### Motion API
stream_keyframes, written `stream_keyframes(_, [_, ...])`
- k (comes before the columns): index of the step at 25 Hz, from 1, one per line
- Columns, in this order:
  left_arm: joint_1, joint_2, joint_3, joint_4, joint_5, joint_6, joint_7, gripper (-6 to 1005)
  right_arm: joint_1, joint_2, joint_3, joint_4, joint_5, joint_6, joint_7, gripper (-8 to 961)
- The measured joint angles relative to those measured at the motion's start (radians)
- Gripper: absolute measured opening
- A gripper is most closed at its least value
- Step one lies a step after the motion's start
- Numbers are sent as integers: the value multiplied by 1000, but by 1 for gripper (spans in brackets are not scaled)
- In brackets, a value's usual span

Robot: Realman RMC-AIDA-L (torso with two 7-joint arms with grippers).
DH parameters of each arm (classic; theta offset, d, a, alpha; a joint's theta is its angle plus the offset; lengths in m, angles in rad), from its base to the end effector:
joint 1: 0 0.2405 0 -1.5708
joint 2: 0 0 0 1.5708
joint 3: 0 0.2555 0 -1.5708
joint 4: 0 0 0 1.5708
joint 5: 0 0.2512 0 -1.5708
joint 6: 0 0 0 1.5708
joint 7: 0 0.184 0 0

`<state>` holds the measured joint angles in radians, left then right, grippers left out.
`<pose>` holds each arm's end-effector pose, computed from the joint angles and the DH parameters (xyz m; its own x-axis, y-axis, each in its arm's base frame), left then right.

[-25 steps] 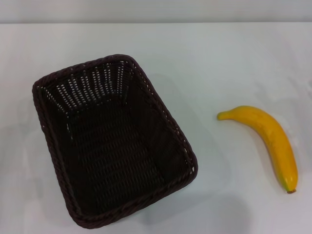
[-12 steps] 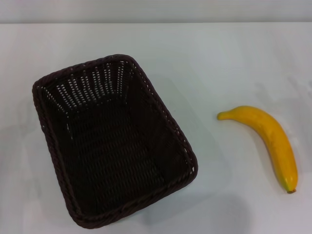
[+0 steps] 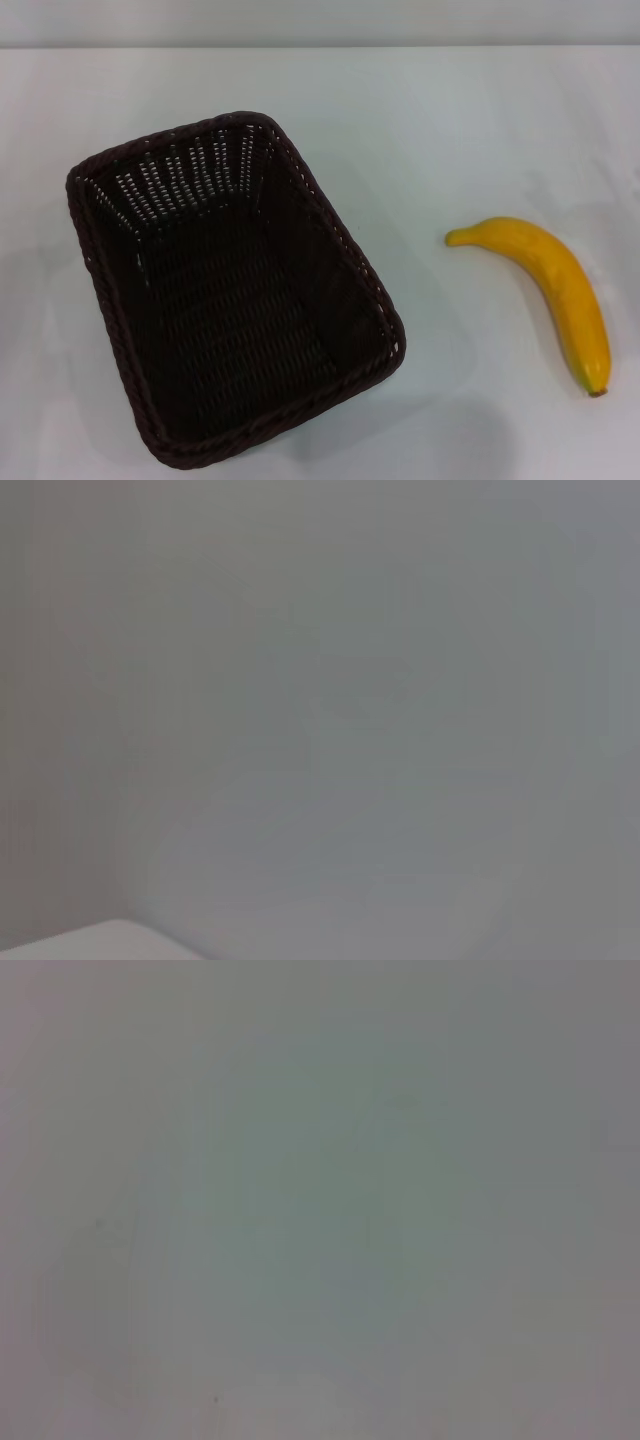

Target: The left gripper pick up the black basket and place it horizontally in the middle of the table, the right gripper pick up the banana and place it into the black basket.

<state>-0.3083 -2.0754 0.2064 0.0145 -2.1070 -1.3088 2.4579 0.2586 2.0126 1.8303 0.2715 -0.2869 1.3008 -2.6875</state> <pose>-0.4384 0.3170 0.0272 0.3269 -0.1217 0.9372 0.9418 0.1241 -0.3124 0.3784 0.3577 0.0399 0.6634 0.1604 -0.7309 -0.7036 -0.1988 -0.6822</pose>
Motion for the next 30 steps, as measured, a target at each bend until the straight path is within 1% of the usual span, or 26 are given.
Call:
stream_keyframes(2, [-1, 3, 1, 32, 33, 3, -50, 878, -1, 0, 0, 0, 0, 0, 0, 870])
stream_keyframes(4, [-1, 4, 1, 149, 155, 35, -205, 878, -1, 0, 0, 0, 0, 0, 0, 870])
stream_keyframes(5, [-1, 4, 1, 149, 155, 35, -205, 878, -1, 0, 0, 0, 0, 0, 1, 870])
stream_keyframes(7, [-8, 12, 1, 238, 267, 66, -355, 878, 0, 0, 0, 0, -1, 0, 1, 869])
stream_keyframes(8, [-12, 17, 1, 271, 312, 75, -418, 878, 1, 0, 0, 0, -2, 0, 2, 869])
stream_keyframes(10, [-32, 42, 1, 361, 435, 87, -579, 877, 2, 0, 0, 0, -3, 0, 5, 869])
stream_keyframes(11, [-38, 51, 2, 382, 474, 87, -620, 877, 2, 0, 0, 0, -3, 0, 7, 869])
stream_keyframes(13, [-65, 94, 26, 458, 606, 72, -780, 877, 3, 0, 0, 0, -3, 0, 9, 869])
stream_keyframes(15, [-88, 135, 78, 510, 684, 56, -911, 877, 3, 0, 0, 1, -3, 0, 9, 869])
stream_keyframes(16, [-103, 164, 125, 536, 721, 45, -995, 877, 3, 0, 0, 1, -3, 0, 10, 869])
stream_keyframes(17, [-114, 186, 163, 555, 742, 35, -1055, 877, 3, 0, 0, 1, -3, 0, 10, 869])
stream_keyframes(18, [-134, 224, 242, 587, 775, 10, -1168, 877, 3, 0, 0, 1, -3, 0, 10, 869])
stream_keyframes(19, [-141, 236, 252, 593, 779, 5, -1181, 877, 3, 0, 0, 2, -3, 0, 10, 869])
stream_keyframes(20, [-158, 260, 292, 613, 794, -9, -1220, 876, 4, 0, 0, 2, -4, 0, 10, 869])
stream_keyframes(21, [-182, 290, 339, 637, 823, -28, -1272, 876, 4, 0, 0, 2, -4, 0, 10, 869])
stream_keyframes(22, [-204, 314, 373, 655, 848, -41, -1309, 876, 6, 0, 0, 3, -5, 0, 10, 869])
stream_keyframes(23, [-224, 331, 394, 665, 880, -52, -1340, 876, 8, 0, 0, 3, -5, 0, 10, 869])
stream_keyframes(24, [-255, 356, 421, 677, 918, -67, -1379, 876, 11, 0, 0, 3, -6, 0, 10, 869])
stream_keyframes(25, [-286, 375, 439, 680, 971, -88, -1417, 876, 13, 0, -1, 3, -7, 0, 11, 869])
stream_keyframes(26, [-326, 392, 449, 680, 1030, -110, -1444, 876, 16, 0, -3, 3, -7, 0, 11, 869])
stream_keyframes(27, [-352, 401, 455, 679, 1070, -128, -1463, 876, 20, 0, -6, 3, -7, 0, 11, 869])
stream_keyframes(28, [-394, 411, 457, 676, 1138, -150, -1478, 876, 25, 0, -17, 3, -7, 0, 12, 869])
stream_keyframes(30, [-466, 412, 460, 667, 1251, -183, -1490, 875, 26, 0, -23, 3, -7, 0, 12, 869])
